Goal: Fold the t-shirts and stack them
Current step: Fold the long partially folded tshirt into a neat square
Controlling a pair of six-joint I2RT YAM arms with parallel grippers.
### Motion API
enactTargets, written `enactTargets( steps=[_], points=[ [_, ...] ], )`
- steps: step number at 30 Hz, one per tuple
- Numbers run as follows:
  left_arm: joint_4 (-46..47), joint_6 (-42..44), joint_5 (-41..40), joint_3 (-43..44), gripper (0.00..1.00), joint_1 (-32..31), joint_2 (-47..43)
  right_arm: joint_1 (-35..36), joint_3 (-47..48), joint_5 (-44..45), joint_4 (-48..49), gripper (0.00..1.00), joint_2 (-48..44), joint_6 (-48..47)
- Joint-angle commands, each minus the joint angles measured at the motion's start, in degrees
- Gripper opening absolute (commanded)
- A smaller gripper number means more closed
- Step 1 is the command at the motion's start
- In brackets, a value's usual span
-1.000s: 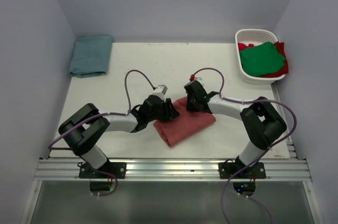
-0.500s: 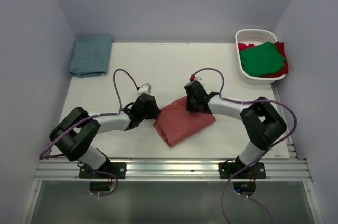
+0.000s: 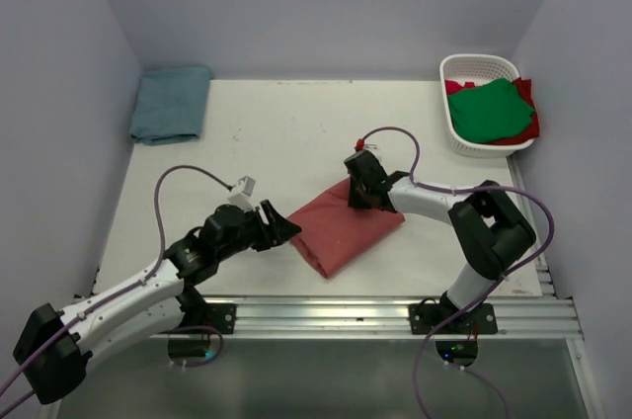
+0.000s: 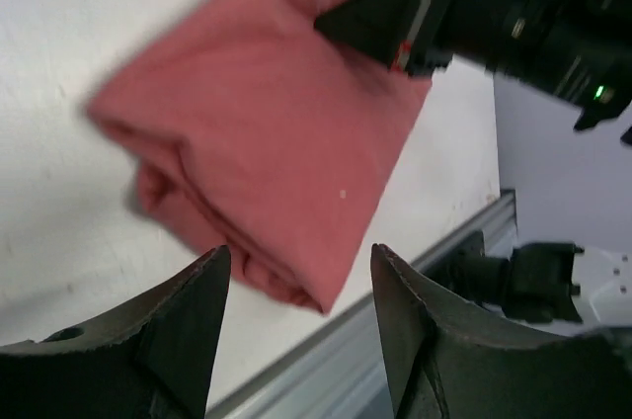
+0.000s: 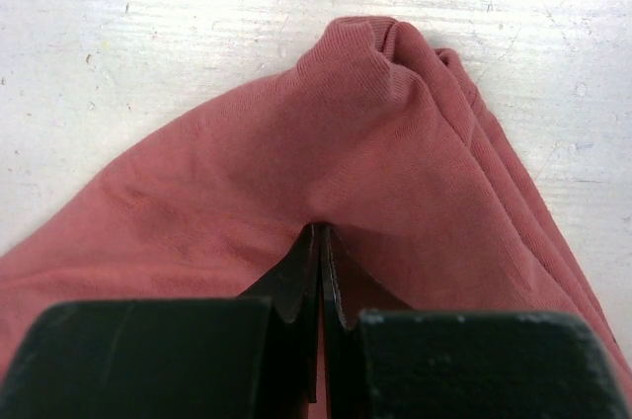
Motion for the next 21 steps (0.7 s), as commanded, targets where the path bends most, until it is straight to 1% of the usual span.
enactTargets(
  steps=[1, 2, 3, 5, 6, 7, 8, 9, 10, 11, 13, 14, 16, 17, 19, 21],
  points=[
    [-12.8, -11.5, 3.3, -5.7, 0.63, -4.2, -6.0, -0.5, -0.1, 0.8, -5.5, 0.0, 1.6, 0.8],
    [-14.0, -13.7, 2.6, -6.8, 0.64, -7.0, -7.6, -0.4, -0.2, 0.8, -5.5, 0.0, 1.5, 0.8],
    [-16.1, -17.7, 1.3, -7.8, 0.64, -8.6, -10.3, -0.4, -0.2, 0.8, -5.5, 0.0, 1.5, 0.9],
    [-18.0, -21.6, -0.7, -10.1, 0.69, -12.2, -12.2, -0.4, -0.2, 0.8, -5.6, 0.0, 1.5, 0.9],
    [-18.8, -24.8, -2.6, -10.6, 0.71, -13.5, -13.4, -0.4, -0.2, 0.7, -5.7, 0.0, 1.5, 0.9],
    [-18.8, -26.0, -3.8, -11.0, 0.73, -14.6, -13.5, -0.4, -0.2, 0.7, -5.7, 0.0, 1.5, 0.9],
    [-18.6, -27.0, -6.1, -10.9, 0.78, -17.0, -13.4, -0.4, -0.3, 0.7, -5.6, 0.0, 1.4, 0.9],
    [-18.0, -28.5, -7.3, -10.7, 0.8, -18.2, -12.0, -0.4, -0.3, 0.7, -5.7, 0.0, 1.3, 0.9],
    [-17.5, -29.1, -8.3, -9.9, 0.88, -19.1, -10.7, -0.5, -0.3, 0.7, -5.7, 0.0, 1.4, 0.9],
    [-16.9, -29.4, -10.1, -9.5, 0.92, -20.6, -9.3, -0.4, -0.4, 0.8, -5.7, 0.0, 1.2, 0.8],
    [-13.3, -30.2, -11.0, -9.0, 0.95, -21.3, -4.3, -0.4, -0.8, 0.8, -5.7, 0.0, 1.0, 0.7],
    [-9.3, -30.4, -11.7, -8.9, 0.96, -21.6, -1.2, -0.4, -1.3, 0.8, -5.7, 0.0, 0.6, 0.7],
    [-5.3, -30.9, -12.8, -9.0, 0.98, -21.7, 1.8, -0.4, -1.8, 0.6, -5.5, 0.0, 0.1, 0.7],
    [-3.3, -31.8, -13.9, -8.9, 0.98, -21.8, 4.8, -0.4, -2.1, 0.8, -5.3, 0.0, -0.2, 0.8],
    [2.7, -32.6, -15.1, -7.9, 0.99, -21.8, 8.1, -0.4, -3.5, 0.7, -4.8, 0.0, -1.3, 1.1],
    [3.6, -33.4, -17.2, -5.2, 1.0, -22.1, 12.9, -0.4, -4.6, 0.5, -4.6, 0.0, -2.1, 1.3]
  ],
)
